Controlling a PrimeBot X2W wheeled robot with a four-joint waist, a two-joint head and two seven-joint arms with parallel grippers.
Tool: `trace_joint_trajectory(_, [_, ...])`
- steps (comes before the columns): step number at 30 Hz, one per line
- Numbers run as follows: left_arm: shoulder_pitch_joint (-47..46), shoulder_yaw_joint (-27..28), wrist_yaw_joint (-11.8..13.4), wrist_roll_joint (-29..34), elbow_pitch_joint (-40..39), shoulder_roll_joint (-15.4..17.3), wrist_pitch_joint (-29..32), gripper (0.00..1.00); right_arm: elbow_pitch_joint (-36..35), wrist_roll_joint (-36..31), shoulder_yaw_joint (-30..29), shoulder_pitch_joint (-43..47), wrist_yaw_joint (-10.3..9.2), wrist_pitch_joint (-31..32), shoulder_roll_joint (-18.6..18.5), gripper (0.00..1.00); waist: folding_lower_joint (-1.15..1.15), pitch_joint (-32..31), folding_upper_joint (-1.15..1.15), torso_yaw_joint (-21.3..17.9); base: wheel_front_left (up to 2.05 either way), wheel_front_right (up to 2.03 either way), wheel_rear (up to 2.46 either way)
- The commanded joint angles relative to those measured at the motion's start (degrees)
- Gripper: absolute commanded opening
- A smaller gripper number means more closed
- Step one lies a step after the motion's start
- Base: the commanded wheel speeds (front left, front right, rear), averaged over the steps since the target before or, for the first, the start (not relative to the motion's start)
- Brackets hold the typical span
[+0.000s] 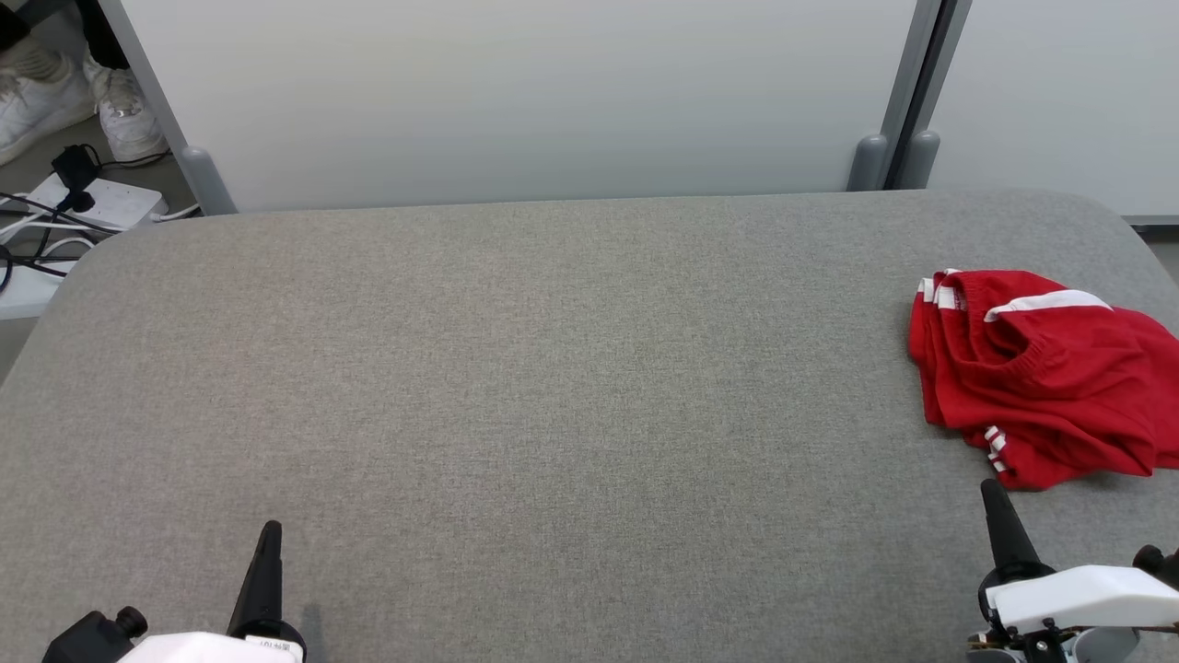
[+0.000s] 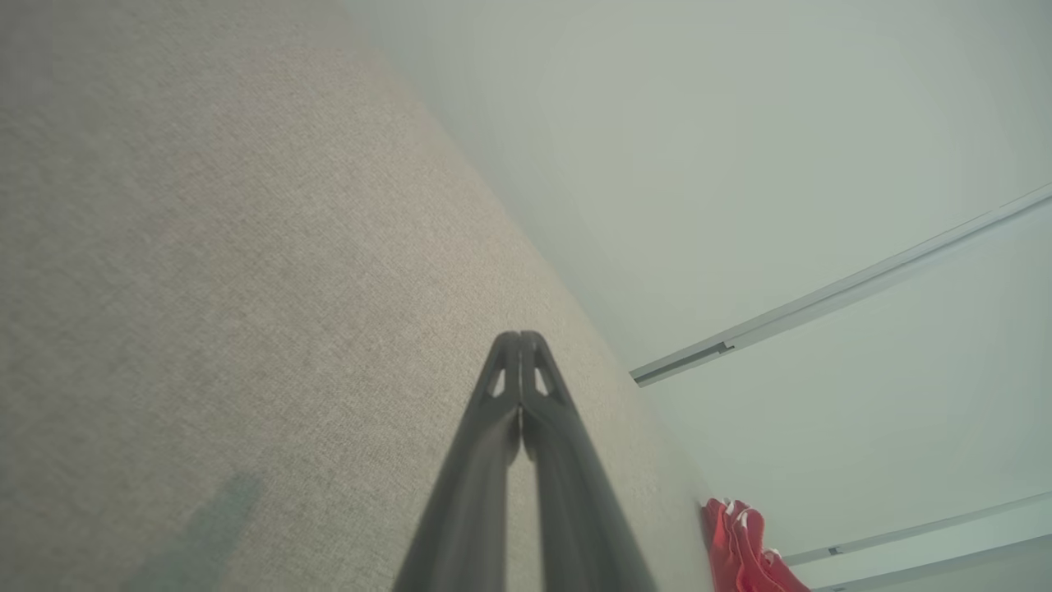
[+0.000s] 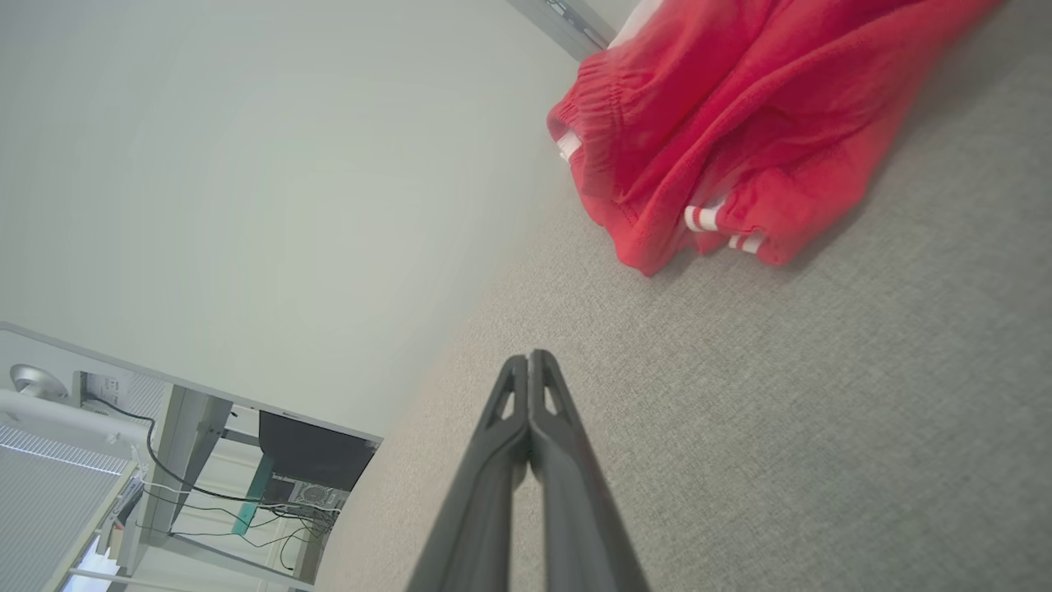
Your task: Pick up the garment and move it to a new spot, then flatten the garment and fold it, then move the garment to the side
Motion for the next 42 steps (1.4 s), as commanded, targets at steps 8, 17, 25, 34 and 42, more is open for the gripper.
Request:
trace_joint_trajectory(8, [-4.1,1.7,-0.2,-6.4,-1.9,0.1,1.5,0.00,-2.9,6.8,-0.3,-1.6,0.13,1.7,-0.8,0.00,0.00,0.1,0.00,0.0,0.00,0.00,0.00])
trace_joint_trajectory(17, [-5.0,2.0,-0.2,-12.0,-2.1,-0.1,2.9,0.00,-3.8,12.9,-0.9,-1.6,0.15,3.1,-0.9,0.00,0.00,0.2,0.00,0.0,0.00,0.00,0.00])
trace_joint_trajectory(25, [-5.9,2.3,-0.2,-17.6,-2.4,-0.4,4.4,0.00,-4.7,18.9,-1.5,-1.6,0.16,4.6,-1.0,0.00,0.00,0.3,0.00,0.0,0.00,0.00,0.00])
trace_joint_trajectory(34, [-6.7,2.6,-0.2,-23.2,-2.6,-0.7,5.9,0.00,-5.6,24.9,-2.1,-1.5,0.17,6.0,-1.0,0.00,0.00,0.5,0.00,0.0,0.00,0.00,0.00])
trace_joint_trajectory(42, [-7.5,2.8,-0.2,-28.2,-2.9,-1.0,7.2,0.00,-6.4,30.3,-2.7,-1.5,0.18,7.3,-1.1,0.00,0.00,0.6,0.00,0.0,0.00,0.00,0.00])
